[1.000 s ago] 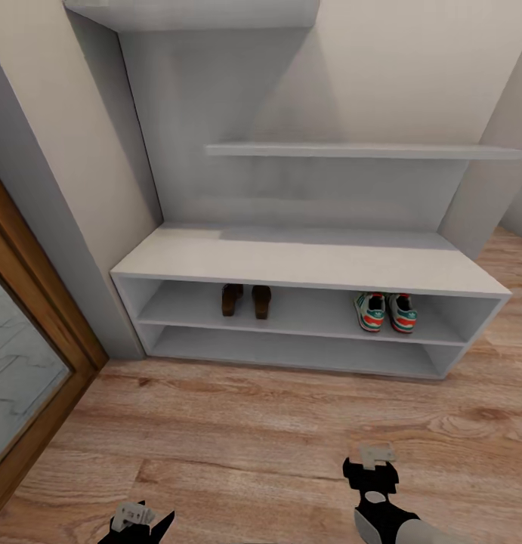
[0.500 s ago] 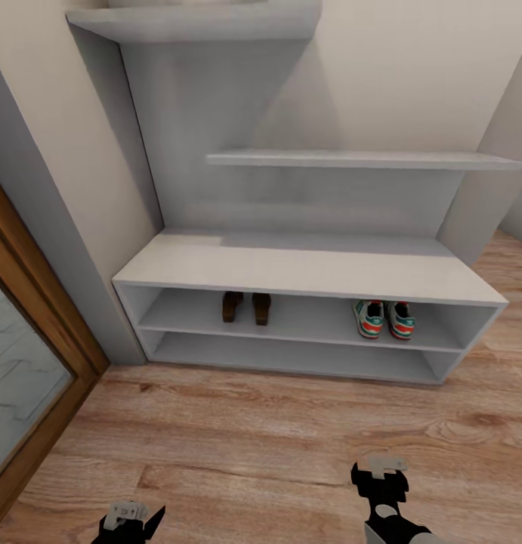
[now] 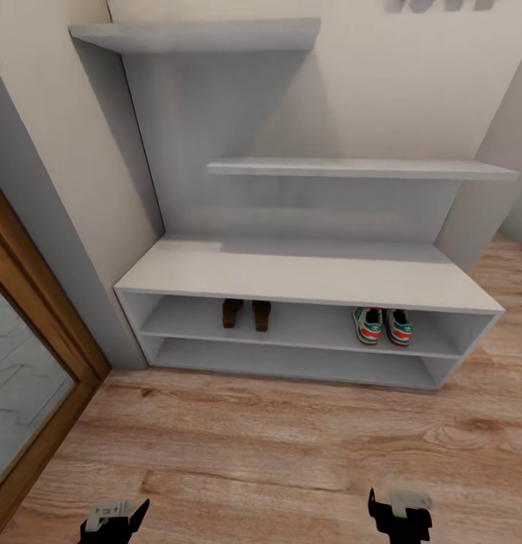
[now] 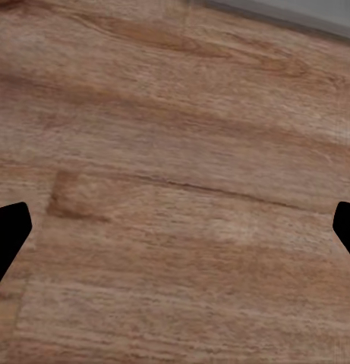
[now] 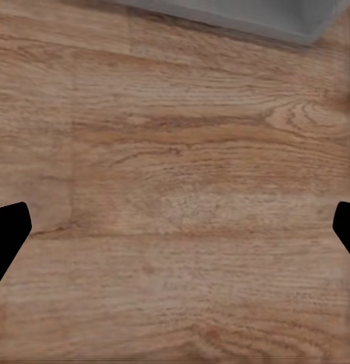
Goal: Pick up the two gym shoes and the two sandals from the corridor floor and place them onto the hallstand (shoe rack) in the corridor, making sure they are on the rack and not on the floor. Arrange them so the two gym shoes are next to each other and the two sandals are next to each other.
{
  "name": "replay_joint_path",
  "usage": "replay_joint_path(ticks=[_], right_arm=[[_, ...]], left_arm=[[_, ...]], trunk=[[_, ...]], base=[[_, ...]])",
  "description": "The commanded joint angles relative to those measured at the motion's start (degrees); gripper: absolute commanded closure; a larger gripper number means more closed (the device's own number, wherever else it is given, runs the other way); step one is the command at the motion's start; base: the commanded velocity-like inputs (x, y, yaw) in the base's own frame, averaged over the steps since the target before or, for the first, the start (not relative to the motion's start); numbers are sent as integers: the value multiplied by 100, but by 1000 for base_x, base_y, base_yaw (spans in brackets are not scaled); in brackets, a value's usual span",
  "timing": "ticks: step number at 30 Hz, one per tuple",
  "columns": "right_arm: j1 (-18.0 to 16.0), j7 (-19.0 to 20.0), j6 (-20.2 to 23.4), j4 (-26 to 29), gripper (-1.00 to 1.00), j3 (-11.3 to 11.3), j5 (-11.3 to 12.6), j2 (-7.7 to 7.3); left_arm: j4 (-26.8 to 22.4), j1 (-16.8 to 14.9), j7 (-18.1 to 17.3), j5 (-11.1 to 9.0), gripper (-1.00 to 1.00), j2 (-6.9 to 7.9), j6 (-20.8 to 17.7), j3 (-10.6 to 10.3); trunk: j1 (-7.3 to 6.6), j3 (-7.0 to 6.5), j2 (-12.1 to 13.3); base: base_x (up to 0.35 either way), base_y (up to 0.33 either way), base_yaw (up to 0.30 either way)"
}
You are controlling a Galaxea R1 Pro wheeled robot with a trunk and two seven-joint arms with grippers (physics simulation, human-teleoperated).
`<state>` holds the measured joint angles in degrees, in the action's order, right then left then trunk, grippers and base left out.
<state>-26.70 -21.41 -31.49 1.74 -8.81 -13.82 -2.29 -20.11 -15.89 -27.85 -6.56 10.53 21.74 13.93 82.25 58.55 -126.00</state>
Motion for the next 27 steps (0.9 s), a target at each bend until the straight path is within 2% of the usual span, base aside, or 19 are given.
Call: replay_joint_path(ticks=[1,4,5,12,27], right_arm=[[32,-21,-74,-7,-100,-42,-75,-3],[106,-21,-215,-7,-100,-41,-145,-10],[155,-23,-309,-7,-100,-41,-294,-7],[184,-34,-361,-7,-100,-41,-538,51],[315,-46,-323,-15,-100,-49,-619,269]], left_arm=[[8,13,-56,-48,-100,-2,32,75],[12,46,-55,-43,-100,-5,122,201],[27,76,-55,-41,-100,-6,184,286],[120,109,-54,-46,-100,-7,232,346],[164,130,-54,-50,-100,9,266,380]], trunk=[[-24,-14,40],[-89,-68,160],[-111,-86,200],[-265,-212,481],[-595,-481,1083]], base=[[0,0,0],[0,0,0],[0,0,0],[0,0,0],[0,0,0]])
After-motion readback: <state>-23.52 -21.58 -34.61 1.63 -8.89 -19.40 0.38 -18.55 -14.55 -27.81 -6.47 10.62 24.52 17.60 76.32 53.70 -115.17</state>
